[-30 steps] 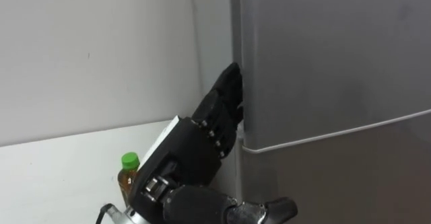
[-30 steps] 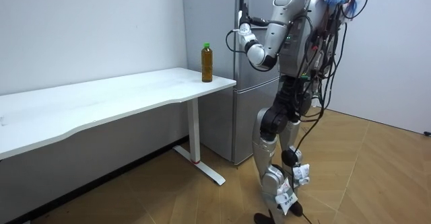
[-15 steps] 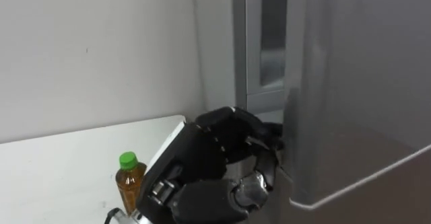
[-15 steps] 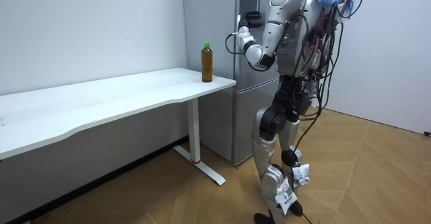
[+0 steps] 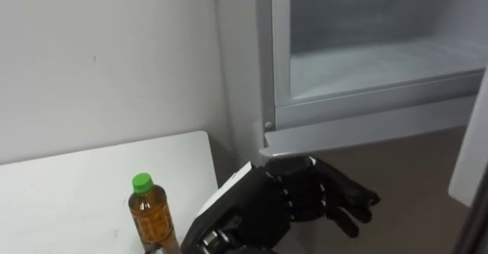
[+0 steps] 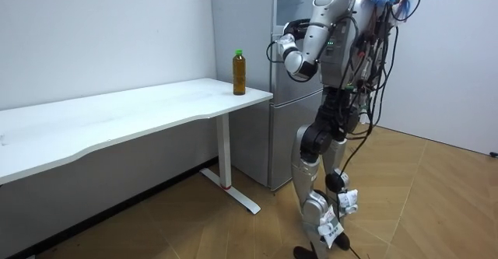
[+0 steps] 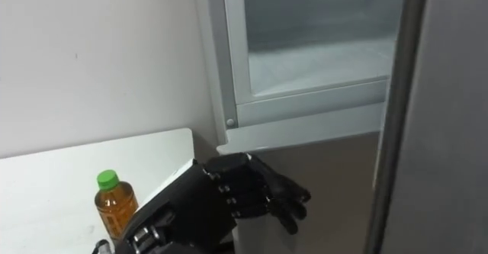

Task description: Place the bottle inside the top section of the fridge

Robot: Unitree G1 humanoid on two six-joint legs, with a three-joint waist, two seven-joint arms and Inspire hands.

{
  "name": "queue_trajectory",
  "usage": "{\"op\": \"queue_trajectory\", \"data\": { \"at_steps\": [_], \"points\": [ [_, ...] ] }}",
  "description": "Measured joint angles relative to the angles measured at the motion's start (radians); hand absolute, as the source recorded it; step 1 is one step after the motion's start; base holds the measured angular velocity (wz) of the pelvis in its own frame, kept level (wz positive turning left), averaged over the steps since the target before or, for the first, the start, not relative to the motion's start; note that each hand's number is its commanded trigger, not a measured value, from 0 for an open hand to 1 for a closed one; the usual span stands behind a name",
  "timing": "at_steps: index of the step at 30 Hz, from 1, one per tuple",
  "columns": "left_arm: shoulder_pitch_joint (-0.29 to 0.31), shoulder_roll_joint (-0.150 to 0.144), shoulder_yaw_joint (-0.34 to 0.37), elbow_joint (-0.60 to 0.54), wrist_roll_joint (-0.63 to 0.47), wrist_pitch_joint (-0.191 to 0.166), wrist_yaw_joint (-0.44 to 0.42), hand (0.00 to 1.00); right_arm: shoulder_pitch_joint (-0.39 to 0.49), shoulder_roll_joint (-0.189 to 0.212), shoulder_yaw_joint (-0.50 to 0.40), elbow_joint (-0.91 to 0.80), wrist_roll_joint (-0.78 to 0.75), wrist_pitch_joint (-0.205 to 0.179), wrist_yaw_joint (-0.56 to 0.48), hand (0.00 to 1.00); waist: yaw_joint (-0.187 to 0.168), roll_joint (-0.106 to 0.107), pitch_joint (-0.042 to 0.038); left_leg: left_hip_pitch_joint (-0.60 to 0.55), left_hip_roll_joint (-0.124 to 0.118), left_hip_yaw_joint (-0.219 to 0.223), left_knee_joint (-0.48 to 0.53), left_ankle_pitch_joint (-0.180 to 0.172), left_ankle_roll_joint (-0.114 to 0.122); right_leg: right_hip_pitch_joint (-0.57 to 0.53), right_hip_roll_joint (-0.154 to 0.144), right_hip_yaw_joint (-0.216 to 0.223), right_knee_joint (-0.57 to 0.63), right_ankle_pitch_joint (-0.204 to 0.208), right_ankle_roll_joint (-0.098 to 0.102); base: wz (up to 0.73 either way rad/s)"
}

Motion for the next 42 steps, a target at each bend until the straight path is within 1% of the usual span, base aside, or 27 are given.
{"op": "queue_trajectory", "data": {
  "at_steps": [2, 8, 13, 16, 18, 19, 21, 23, 24, 25, 28, 30, 31, 34, 37, 38, 42],
  "points": [
    [0.000, 0.000, -0.010, 0.000, 0.000, 0.001, -0.005, 0.00, 0.000, 0.000, 0.001, 0.000, 0.000, 0.000, 0.000, 0.00, 0.000, 0.000, 0.0000, 0.000, 0.000, 0.000, 0.001, 0.000, 0.000, -0.001, -0.003, 0.002, -0.001, 0.000, 0.000, 0.00],
    [0.000, 0.008, -0.010, 0.000, 0.000, 0.001, -0.019, 0.00, 0.000, 0.000, 0.001, 0.000, 0.000, 0.000, 0.000, 0.00, 0.000, 0.000, -0.0001, 0.002, 0.001, 0.002, 0.000, 0.000, 0.000, -0.001, 0.002, 0.007, -0.001, 0.000, -0.001, 0.00],
    [0.000, 0.008, -0.014, 0.000, 0.002, 0.002, -0.033, 0.00, -0.001, 0.000, 0.008, -0.001, 0.000, 0.000, 0.000, 0.00, 0.000, -0.001, -0.0005, 0.002, 0.001, 0.003, 0.000, 0.000, 0.000, -0.002, 0.003, 0.015, -0.001, 0.000, -0.001, -0.04],
    [0.000, 0.007, -0.027, 0.000, 0.029, 0.003, -0.035, 0.00, -0.001, 0.000, 0.008, -0.002, 0.001, -0.001, 0.000, 0.00, -0.005, -0.001, -0.0007, 0.003, 0.001, 0.005, 0.000, 0.000, 0.000, 0.003, 0.003, 0.014, 0.000, 0.000, -0.001, 0.00],
    [0.000, 0.007, -0.034, 0.000, 0.051, 0.005, -0.036, 0.00, -0.005, 0.000, 0.008, -0.001, 0.001, 0.000, 0.000, 0.00, -0.012, -0.001, -0.0006, 0.003, 0.002, 0.014, 0.000, 0.000, 0.000, 0.003, 0.002, 0.014, 0.000, 0.000, -0.001, 0.00],
    [0.000, 0.007, -0.037, 0.001, 0.066, 0.006, -0.039, 0.00, -0.007, 0.001, 0.008, -0.001, 0.000, 0.000, 0.000, 0.00, -0.022, -0.002, -0.0004, 0.004, 0.002, 0.015, 0.000, 0.000, 0.000, 0.004, 0.002, 0.015, 0.000, 0.000, -0.001, -0.04],
    [0.000, 0.006, -0.047, 0.003, 0.069, 0.007, -0.042, 0.00, -0.008, 0.002, 0.008, -0.001, 0.000, 0.000, 0.001, 0.00, -0.028, -0.002, -0.0004, 0.007, 0.004, 0.026, -0.001, 0.000, 0.000, 0.003, 0.002, 0.022, 0.000, 0.001, -0.002, -0.12],
    [0.000, 0.005, -0.048, 0.003, 0.069, 0.017, -0.058, 0.00, -0.012, 0.004, 0.006, -0.001, 0.000, 0.000, 0.001, 0.00, -0.047, -0.002, -0.0002, 0.008, 0.005, 0.037, -0.001, 0.000, 0.000, 0.001, 0.002, 0.024, 0.001, 0.002, -0.003, -0.09],
    [0.000, 0.005, -0.048, 0.003, 0.069, 0.020, -0.060, 0.00, -0.014, 0.005, 0.006, -0.001, 0.000, 0.000, 0.002, 0.00, -0.051, -0.002, -0.0002, 0.008, 0.005, 0.040, -0.001, 0.000, 0.000, 0.000, 0.002, 0.024, 0.001, 0.002, -0.003, -0.07],
    [-0.001, 0.005, -0.051, 0.003, 0.069, 0.022, -0.062, 0.00, -0.015, 0.006, 0.008, -0.001, 0.008, 0.000, 0.002, 0.00, -0.056, -0.002, -0.0002, 0.007, 0.006, 0.046, -0.001, 0.000, 0.000, -0.007, 0.002, 0.030, 0.002, 0.003, -0.003, -0.11],
    [-0.005, 0.005, -0.059, 0.003, 0.070, 0.024, -0.063, 0.00, -0.013, 0.006, 0.009, -0.001, 0.040, 0.001, 0.001, 0.00, -0.058, -0.002, -0.0001, 0.005, 0.008, 0.061, -0.001, 0.000, 0.000, -0.017, 0.004, 0.053, -0.001, 0.005, -0.004, -0.15],
    [-0.009, 0.006, -0.067, 0.004, 0.070, 0.024, -0.063, 0.00, -0.012, 0.006, 0.008, -0.001, 0.042, 0.000, 0.000, 0.00, -0.060, -0.002, -0.0002, 0.005, 0.010, 0.074, -0.001, 0.000, 0.000, -0.021, 0.005, 0.062, -0.001, 0.006, -0.004, -0.17],
    [-0.011, 0.005, -0.075, 0.004, 0.070, 0.025, -0.064, 0.00, -0.013, 0.005, 0.009, -0.001, 0.044, 0.000, -0.001, 0.00, -0.061, -0.001, -0.0002, 0.006, 0.011, 0.080, -0.001, 0.000, 0.000, -0.023, 0.012, 0.070, -0.001, 0.008, -0.004, -0.14],
    [-0.020, 0.004, -0.087, 0.011, 0.070, 0.025, -0.065, 0.00, -0.013, 0.005, 0.009, -0.002, 0.058, 0.000, -0.002, 0.00, -0.076, -0.001, 0.0001, 0.011, 0.011, 0.087, -0.001, 0.000, 0.000, -0.023, 0.013, 0.079, 0.001, 0.008, -0.005, -0.11],
    [-0.024, 0.004, -0.087, 0.012, 0.068, 0.025, -0.065, 0.00, -0.011, 0.004, 0.008, 0.000, 0.075, 0.000, -0.003, 0.00, -0.080, -0.002, 0.0013, 0.015, 0.016, 0.106, -0.002, 0.000, 0.000, -0.026, 0.015, 0.095, 0.000, 0.010, -0.008, -0.18],
    [-0.028, 0.004, -0.087, 0.013, 0.068, 0.025, -0.065, 0.00, -0.011, 0.003, 0.008, 0.000, 0.075, 0.000, -0.003, 0.00, -0.080, -0.003, 0.0023, 0.017, 0.018, 0.110, -0.002, 0.000, 0.000, -0.027, 0.015, 0.103, -0.001, 0.011, -0.009, -0.18],
    [-0.056, 0.004, -0.087, 0.012, 0.068, 0.025, -0.065, 0.00, -0.011, -0.001, 0.008, 0.000, 0.077, 0.000, -0.002, 0.00, -0.090, -0.003, 0.0035, 0.017, 0.020, 0.112, -0.002, 0.000, -0.001, -0.029, 0.018, 0.111, -0.004, 0.011, -0.011, -0.07]
  ]
}}
